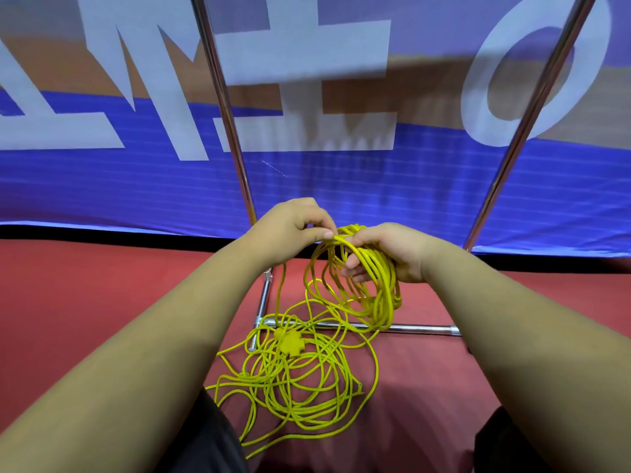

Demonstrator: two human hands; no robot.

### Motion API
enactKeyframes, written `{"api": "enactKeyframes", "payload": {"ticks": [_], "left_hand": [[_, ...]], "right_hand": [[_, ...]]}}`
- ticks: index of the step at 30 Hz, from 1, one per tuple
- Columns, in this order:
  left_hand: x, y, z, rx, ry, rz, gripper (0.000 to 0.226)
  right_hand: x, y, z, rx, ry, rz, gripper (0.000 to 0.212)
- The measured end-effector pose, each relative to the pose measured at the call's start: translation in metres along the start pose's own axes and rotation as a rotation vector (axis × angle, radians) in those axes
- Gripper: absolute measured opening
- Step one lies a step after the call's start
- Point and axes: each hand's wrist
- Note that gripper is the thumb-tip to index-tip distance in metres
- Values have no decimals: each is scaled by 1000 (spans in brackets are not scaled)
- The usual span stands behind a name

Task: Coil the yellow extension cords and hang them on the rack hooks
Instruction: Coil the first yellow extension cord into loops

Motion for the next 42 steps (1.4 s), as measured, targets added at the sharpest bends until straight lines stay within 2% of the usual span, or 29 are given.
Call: {"api": "enactKeyframes", "payload": {"ticks": [3, 8, 11, 13, 18, 23, 28, 32, 35, 38, 42], "left_hand": [[-5, 1, -1, 85, 78, -77, 7], [-8, 1, -6, 188, 22, -176, 8], [-9, 0, -6, 196, 21, -231, 10], [-9, -3, -6, 214, 5, -263, 14], [-9, -29, -7, 248, -66, -158, 18], [-16, -49, -11, 253, -174, 49, 19], [-20, -60, -14, 298, -225, 169, 13], [-25, -83, -27, 331, -350, 427, 7], [-23, -106, -42, 445, -420, 527, 7], [-19, -117, -45, 554, -371, 470, 13], [-21, -121, -38, 629, -273, 400, 20]], "right_hand": [[-5, -2, -4, -16, 28, 0, 26], [-7, -2, -9, -15, -19, -85, 35], [-11, -1, -12, 24, -59, -86, 31], [-11, -2, -12, 49, -50, -47, 21], [-6, -7, -5, 90, 14, -4, 20], [-1, -8, -1, 47, 41, 50, 35], [4, -11, 2, 73, 41, 148, 32], [17, -19, 1, 122, 98, 319, 31], [32, -30, -4, 165, 185, 558, 31], [45, -34, -8, 205, 273, 685, 30], [49, -25, -4, 202, 322, 633, 30]]}}
Point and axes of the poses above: each hand's wrist, its own z-axis towards the middle knuckle, its own x-axis out of the back of the hand, y = z × x, and after that the axes turned 8 degrees about y, right-handed
